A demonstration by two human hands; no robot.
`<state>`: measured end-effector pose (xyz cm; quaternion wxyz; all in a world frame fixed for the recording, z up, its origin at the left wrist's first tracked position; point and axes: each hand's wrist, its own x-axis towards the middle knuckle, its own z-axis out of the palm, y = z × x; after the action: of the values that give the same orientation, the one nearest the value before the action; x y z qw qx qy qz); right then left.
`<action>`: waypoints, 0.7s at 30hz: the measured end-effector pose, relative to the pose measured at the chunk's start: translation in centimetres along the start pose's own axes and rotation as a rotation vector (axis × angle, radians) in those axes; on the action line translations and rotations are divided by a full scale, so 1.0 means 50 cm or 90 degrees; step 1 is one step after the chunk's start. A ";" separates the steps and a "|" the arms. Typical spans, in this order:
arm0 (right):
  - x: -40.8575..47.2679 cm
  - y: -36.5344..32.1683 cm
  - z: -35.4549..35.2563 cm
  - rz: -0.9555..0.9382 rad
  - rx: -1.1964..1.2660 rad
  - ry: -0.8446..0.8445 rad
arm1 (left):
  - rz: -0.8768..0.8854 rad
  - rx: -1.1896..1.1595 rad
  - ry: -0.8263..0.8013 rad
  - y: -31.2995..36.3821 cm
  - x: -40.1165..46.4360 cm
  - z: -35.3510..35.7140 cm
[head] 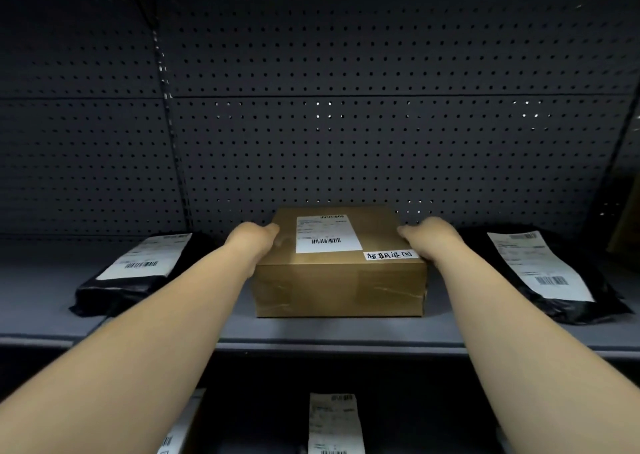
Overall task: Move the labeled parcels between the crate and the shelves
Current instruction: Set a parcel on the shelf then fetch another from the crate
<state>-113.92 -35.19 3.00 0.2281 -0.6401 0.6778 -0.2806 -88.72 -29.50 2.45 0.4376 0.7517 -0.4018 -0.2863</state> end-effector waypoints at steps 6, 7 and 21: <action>0.011 0.012 0.009 0.045 0.159 -0.058 | -0.036 -0.099 -0.009 -0.007 0.018 -0.005; 0.014 0.013 0.009 0.051 0.179 -0.064 | -0.042 -0.106 -0.010 -0.007 0.019 -0.005; -0.010 0.003 0.018 0.051 0.372 0.004 | 0.009 -0.195 0.067 -0.020 0.003 -0.031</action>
<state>-113.40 -34.75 2.20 0.4115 -0.5192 0.5937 -0.4568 -87.06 -28.68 2.24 0.5693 0.6875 -0.3352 -0.3016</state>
